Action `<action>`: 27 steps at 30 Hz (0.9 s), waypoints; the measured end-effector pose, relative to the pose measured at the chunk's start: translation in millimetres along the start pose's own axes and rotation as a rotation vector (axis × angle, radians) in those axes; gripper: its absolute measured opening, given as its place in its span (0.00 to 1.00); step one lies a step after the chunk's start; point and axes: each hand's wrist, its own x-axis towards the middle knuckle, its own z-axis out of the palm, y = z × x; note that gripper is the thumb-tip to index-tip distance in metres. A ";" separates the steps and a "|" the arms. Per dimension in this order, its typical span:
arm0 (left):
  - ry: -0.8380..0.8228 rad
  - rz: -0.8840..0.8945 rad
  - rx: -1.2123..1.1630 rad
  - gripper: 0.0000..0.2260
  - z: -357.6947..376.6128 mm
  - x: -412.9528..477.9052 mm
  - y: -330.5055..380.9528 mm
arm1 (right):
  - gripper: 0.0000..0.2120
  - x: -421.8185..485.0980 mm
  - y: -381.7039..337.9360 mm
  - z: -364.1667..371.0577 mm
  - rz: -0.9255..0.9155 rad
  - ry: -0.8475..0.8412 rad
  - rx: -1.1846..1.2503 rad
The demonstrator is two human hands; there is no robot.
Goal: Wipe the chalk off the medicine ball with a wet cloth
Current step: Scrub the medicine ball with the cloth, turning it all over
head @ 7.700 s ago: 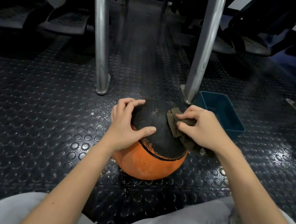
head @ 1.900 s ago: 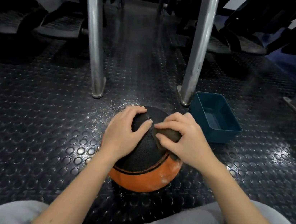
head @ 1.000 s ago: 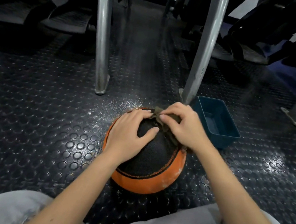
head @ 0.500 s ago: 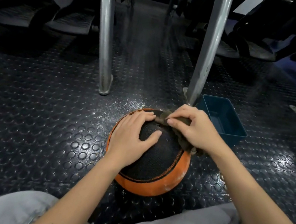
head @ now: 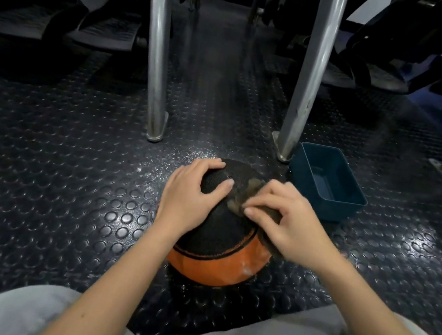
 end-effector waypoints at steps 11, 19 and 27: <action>0.154 0.059 0.023 0.11 3.5 25.6 2.6 | 0.06 10.1 31.7 -3.8 0.198 0.068 0.328; 0.121 0.065 0.192 0.18 26.0 -9.3 11.6 | 0.03 5.9 32.0 2.7 0.260 0.152 0.410; 0.097 0.066 0.259 0.18 24.0 -7.1 17.1 | 0.04 0.8 34.5 10.0 0.318 0.264 0.392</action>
